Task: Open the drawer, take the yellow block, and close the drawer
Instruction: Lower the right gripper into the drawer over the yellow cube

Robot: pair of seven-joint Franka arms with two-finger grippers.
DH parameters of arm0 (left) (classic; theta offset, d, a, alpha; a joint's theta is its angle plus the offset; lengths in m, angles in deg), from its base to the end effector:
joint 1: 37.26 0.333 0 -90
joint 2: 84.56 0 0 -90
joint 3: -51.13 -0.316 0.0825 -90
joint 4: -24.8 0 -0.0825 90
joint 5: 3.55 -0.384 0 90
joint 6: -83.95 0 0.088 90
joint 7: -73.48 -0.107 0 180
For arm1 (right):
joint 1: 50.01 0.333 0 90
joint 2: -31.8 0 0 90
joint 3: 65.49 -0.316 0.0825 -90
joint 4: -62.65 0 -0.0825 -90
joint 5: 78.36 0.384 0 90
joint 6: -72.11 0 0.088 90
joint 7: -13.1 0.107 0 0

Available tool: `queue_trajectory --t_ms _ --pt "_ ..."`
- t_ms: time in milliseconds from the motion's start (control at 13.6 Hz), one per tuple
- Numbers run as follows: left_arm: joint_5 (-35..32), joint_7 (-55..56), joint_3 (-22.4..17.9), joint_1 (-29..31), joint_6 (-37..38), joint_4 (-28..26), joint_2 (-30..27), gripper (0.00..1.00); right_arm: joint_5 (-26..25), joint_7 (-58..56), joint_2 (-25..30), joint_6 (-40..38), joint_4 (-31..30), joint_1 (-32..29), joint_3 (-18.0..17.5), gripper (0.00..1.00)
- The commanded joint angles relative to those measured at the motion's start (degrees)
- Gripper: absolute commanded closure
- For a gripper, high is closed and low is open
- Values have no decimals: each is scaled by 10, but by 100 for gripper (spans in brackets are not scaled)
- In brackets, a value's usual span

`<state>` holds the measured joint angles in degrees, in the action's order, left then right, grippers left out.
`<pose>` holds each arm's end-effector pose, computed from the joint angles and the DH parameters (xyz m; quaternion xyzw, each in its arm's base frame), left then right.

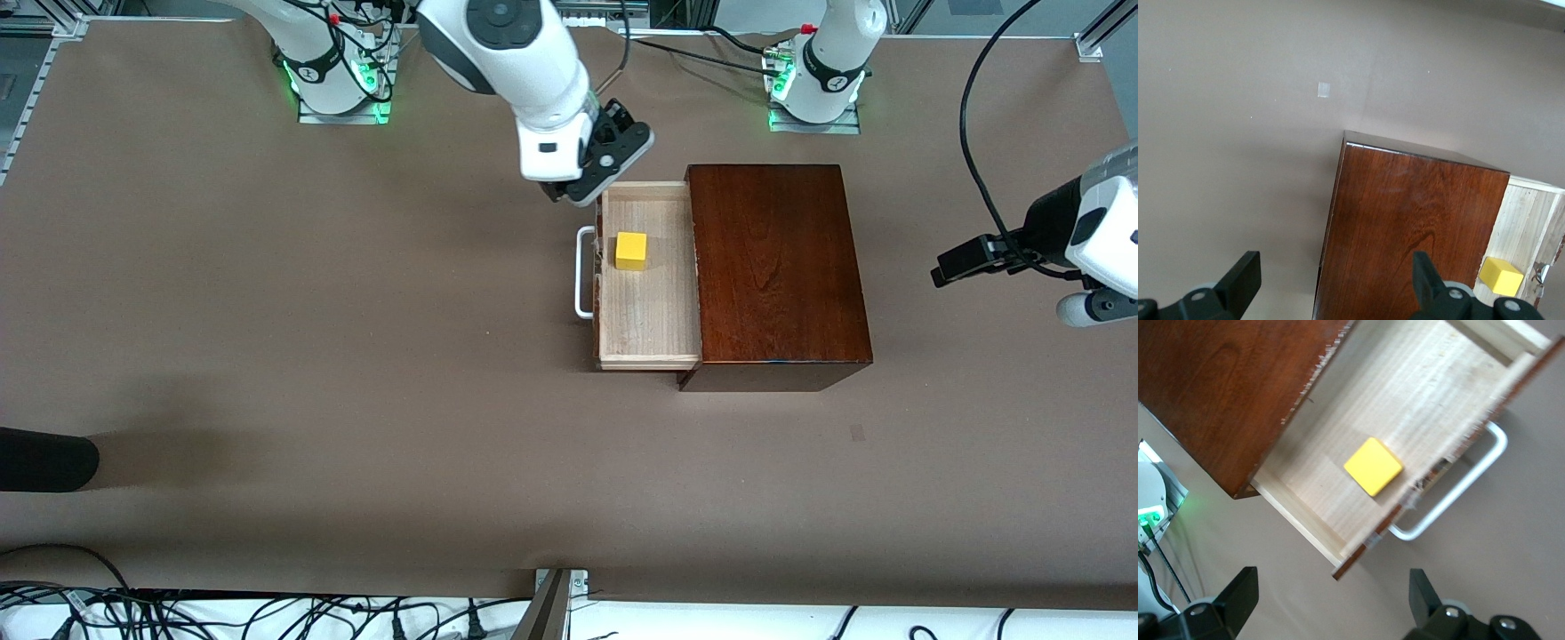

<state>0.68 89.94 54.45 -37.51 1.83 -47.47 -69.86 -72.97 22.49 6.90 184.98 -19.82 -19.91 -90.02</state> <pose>0.6162 -0.0420 0.6070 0.9922 0.1092 -0.0490 0.0361 0.4357 0.5384 0.4744 -0.9273 -0.3445 0.0131 0.1457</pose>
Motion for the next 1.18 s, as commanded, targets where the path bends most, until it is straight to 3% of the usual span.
queue_trajectory --t_ms 0,148,516,885,1107 --pt "-12 -17 6 2 -23 -97 -76 0 -50 -30 -89 -7 100 32 3 0" --pt "-12 -17 8 2 -70 -165 -115 0 -75 -95 -118 -6 120 39 4 0" --pt "-13 -27 8 1 -81 -166 -102 0 -86 -212 -139 4 129 39 7 0" --pt "-12 -68 8 -5 -77 -169 -102 0 -147 -248 -185 12 164 61 7 0" --pt "-39 -109 -17 -33 -79 -174 -111 0 -170 -254 -197 31 164 70 7 0"
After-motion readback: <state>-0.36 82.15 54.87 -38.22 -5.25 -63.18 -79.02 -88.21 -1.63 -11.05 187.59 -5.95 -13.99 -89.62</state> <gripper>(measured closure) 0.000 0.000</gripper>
